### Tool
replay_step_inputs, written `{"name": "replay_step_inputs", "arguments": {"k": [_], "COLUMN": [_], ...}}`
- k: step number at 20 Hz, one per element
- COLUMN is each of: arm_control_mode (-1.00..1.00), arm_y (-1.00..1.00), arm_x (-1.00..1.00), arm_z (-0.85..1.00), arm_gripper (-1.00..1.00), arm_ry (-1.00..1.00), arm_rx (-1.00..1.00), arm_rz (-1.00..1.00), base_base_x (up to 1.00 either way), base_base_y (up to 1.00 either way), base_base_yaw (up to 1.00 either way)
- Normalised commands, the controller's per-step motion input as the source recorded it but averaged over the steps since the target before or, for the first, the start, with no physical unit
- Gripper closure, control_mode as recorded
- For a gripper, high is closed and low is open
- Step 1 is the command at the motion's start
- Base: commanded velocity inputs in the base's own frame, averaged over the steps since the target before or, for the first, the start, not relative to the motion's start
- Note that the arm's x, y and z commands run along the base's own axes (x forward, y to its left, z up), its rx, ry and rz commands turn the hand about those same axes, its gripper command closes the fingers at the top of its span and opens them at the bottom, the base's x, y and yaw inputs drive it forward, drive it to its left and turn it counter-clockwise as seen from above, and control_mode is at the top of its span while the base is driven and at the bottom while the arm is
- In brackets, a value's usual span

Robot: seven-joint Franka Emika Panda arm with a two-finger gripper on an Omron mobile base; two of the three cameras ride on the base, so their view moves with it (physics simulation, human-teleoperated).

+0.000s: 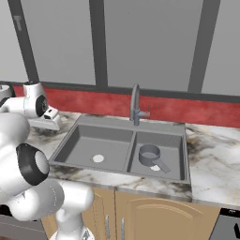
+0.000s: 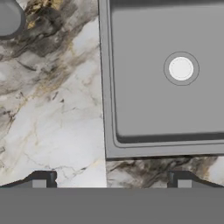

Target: Move any existing items from the left basin to the right basin for drying. Then move the glass cup from the counter to the left basin of the sink for washing.

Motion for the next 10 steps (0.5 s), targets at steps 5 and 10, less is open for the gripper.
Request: {"name": "replay_step_inputs", "arguments": {"k": [5,10], "arm_control_mode": [-1.00,-1.00], "arm_y": [0.30,0.30], "arm_x": [0.22,0.24], "arm_z": [0.21,0.19], "arm_gripper": [-1.00,-1.00], "arm_ry": [-0.01,-0.01], "arm_rx": [0.00,0.00], "arm_rz": [-0.01,-0.01], "base_base_x": [0.00,0.00], "base_base_y": [0.00,0.00], "base_base_yaw": [0.00,0.00]}}
